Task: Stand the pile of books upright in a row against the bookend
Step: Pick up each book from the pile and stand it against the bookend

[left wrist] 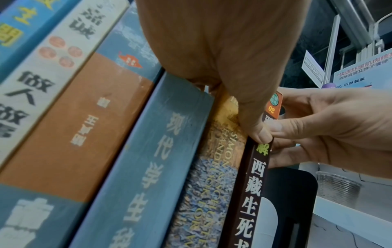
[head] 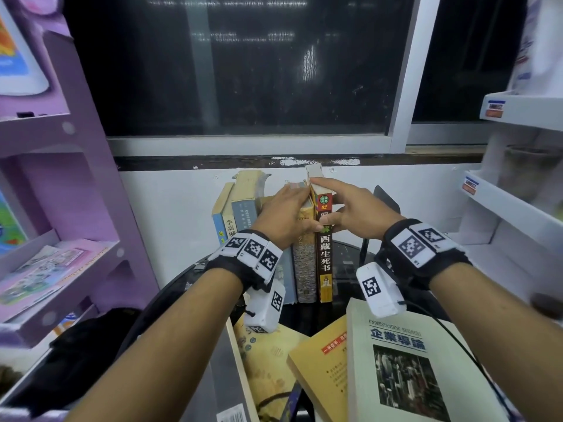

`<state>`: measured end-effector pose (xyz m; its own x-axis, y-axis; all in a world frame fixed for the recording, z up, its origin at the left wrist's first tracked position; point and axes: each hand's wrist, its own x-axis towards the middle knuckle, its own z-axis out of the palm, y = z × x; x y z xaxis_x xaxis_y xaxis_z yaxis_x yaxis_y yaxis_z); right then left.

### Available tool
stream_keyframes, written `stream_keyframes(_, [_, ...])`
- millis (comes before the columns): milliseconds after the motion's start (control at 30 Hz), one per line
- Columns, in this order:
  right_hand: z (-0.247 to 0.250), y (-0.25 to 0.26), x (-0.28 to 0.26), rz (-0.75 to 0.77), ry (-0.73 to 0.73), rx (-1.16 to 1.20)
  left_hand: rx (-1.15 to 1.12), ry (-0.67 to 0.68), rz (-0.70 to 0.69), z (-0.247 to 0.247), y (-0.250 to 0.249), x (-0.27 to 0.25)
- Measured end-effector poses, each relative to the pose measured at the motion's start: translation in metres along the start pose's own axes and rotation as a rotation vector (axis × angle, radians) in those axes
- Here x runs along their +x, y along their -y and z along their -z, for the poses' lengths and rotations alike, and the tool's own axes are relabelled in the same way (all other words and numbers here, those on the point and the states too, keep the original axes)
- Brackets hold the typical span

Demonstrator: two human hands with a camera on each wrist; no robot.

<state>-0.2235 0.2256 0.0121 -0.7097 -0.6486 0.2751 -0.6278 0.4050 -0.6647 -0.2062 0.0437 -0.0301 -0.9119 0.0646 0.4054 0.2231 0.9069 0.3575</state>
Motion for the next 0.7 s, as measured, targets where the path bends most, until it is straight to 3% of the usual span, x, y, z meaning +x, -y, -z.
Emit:
stream_keyframes(433, [-0.004,-0.002,-0.005,0.084,-0.057,0.152,-0.121,-0.093,0.013,0.006,-0.011,-0.009])
stream_keyframes(700, [-0.010,-0.007,-0.007,0.043,-0.109,0.188,-0.088,-0.073,0.019,0.008,-0.015,-0.012])
